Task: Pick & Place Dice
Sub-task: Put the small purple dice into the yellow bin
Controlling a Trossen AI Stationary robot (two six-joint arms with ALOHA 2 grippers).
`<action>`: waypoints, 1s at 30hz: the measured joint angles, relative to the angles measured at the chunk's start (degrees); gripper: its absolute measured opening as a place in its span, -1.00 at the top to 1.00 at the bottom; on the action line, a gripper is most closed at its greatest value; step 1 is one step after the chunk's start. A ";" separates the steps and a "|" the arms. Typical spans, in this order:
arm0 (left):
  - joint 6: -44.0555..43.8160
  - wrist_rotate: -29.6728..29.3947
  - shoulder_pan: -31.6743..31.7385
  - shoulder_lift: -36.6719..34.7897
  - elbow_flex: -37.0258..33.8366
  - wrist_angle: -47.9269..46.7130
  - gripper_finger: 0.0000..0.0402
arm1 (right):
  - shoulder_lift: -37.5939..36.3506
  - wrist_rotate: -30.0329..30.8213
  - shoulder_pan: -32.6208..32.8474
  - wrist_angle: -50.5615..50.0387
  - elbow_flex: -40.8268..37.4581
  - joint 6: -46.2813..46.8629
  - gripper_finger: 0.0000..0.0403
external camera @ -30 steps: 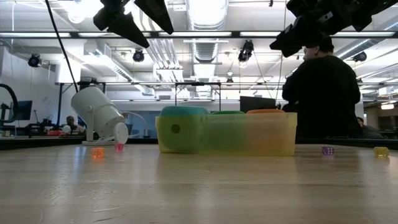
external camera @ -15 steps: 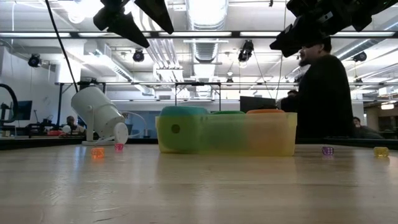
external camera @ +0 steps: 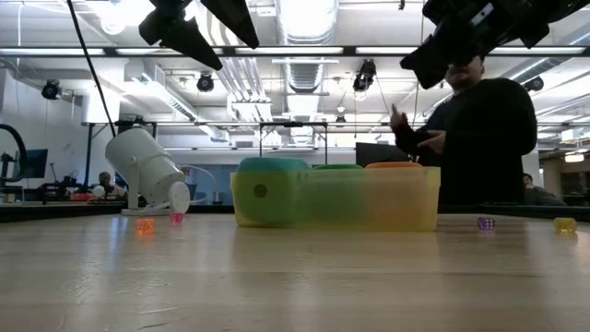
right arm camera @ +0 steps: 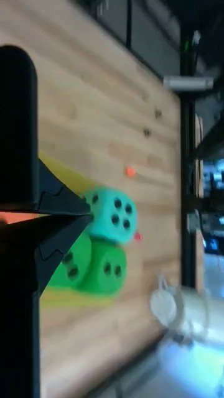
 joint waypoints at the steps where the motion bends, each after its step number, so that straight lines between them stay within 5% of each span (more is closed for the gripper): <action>1: 0.00 0.00 0.00 0.00 0.00 0.00 -0.99 | 0.00 -1.51 0.06 -0.50 0.00 0.84 0.96; 8: 0.02 0.00 0.00 0.00 -0.04 -0.02 -0.99 | -2.12 -4.56 5.14 -6.61 0.00 0.19 0.96; 18: 0.04 0.00 0.00 0.00 -0.05 -0.02 -0.99 | -8.44 10.96 16.66 -19.99 0.00 0.08 0.96; 30: 0.02 0.00 0.07 0.00 -0.07 -0.02 -0.99 | -5.88 16.86 20.28 -26.55 0.00 3.36 0.96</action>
